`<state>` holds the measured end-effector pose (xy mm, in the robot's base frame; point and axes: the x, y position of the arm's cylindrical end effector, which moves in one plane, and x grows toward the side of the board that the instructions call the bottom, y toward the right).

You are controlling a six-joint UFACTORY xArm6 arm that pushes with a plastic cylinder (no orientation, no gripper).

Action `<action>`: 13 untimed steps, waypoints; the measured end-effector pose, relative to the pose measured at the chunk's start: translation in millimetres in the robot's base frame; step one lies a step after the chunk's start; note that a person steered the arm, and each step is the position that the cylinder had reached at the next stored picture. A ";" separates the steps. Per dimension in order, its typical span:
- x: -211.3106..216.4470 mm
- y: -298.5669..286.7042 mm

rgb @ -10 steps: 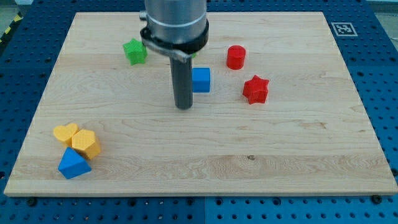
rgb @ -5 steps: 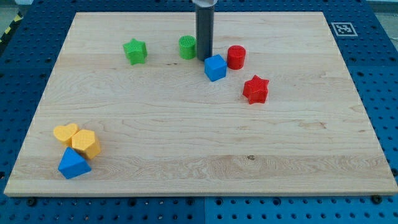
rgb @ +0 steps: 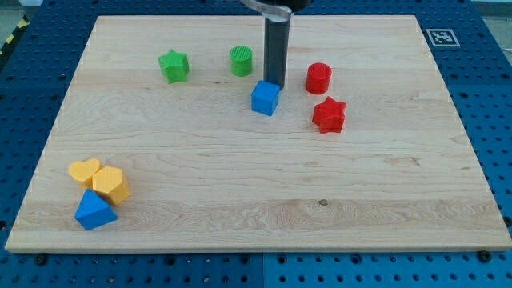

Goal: Move the blue cube towards yellow hexagon

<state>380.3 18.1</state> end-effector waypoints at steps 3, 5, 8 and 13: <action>75.4 -35.8; 131.3 -11.1; 146.8 -26.6; 178.9 -88.9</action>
